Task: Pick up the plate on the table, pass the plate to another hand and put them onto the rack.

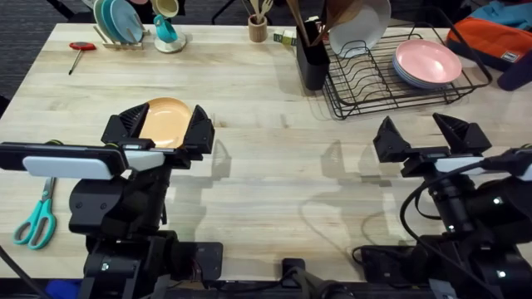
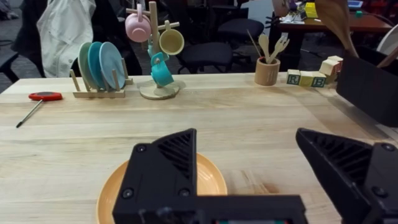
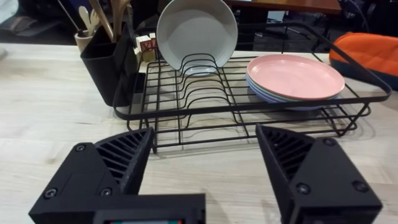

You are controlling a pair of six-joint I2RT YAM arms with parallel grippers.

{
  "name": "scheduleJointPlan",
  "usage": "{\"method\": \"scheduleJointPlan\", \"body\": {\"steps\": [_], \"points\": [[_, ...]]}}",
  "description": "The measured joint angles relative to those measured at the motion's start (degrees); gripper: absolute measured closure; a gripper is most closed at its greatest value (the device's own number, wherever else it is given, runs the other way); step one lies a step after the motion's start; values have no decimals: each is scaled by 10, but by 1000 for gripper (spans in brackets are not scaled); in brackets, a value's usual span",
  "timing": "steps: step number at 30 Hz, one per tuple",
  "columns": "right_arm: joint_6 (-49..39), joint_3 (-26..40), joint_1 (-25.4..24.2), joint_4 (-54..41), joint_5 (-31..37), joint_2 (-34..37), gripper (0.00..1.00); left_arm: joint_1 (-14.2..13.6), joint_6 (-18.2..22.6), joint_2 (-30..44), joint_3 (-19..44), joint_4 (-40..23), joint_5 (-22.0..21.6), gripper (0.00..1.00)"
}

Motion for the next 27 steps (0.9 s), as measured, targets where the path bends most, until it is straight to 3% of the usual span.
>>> {"method": "scheduleJointPlan", "body": {"steps": [22,27], "points": [[1,3,-1,-14,4,0,9,0,0,0,0,-12,1,7],[26,23,-1,-60,2,0,9,0,0,0,10,-53,12,7]]}}
